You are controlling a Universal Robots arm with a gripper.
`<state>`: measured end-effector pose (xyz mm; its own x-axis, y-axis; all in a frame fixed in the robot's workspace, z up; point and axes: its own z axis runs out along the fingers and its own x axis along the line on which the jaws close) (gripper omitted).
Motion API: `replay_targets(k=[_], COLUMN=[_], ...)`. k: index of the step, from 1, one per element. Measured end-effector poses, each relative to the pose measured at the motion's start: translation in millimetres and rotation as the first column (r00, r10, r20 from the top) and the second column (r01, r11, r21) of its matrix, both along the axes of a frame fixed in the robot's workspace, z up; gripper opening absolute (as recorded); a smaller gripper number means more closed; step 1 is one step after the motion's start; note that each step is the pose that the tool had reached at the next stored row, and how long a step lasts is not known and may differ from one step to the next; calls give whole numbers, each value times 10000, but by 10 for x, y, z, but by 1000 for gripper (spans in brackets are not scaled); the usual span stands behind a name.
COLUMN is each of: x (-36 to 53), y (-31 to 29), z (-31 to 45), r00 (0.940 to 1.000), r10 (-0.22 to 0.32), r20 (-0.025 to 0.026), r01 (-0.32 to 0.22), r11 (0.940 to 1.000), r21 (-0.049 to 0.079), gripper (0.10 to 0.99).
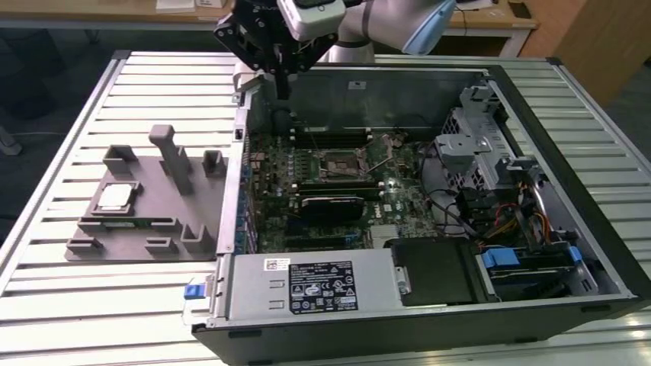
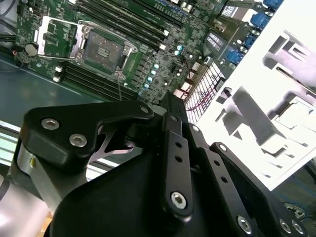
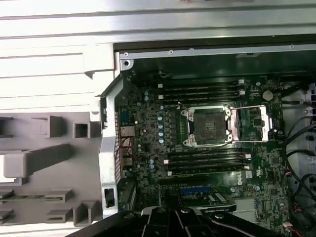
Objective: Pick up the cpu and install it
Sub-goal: 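Reach for the cpu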
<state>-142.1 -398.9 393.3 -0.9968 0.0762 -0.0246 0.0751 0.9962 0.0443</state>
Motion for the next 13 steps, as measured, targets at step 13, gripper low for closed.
replay_targets(k=[13], x=[-106], y=[0], z=[0], r00=[10000], r10=[-1], r20=[7], r01=[1], r11=[10000], r21=[0], gripper=[106])
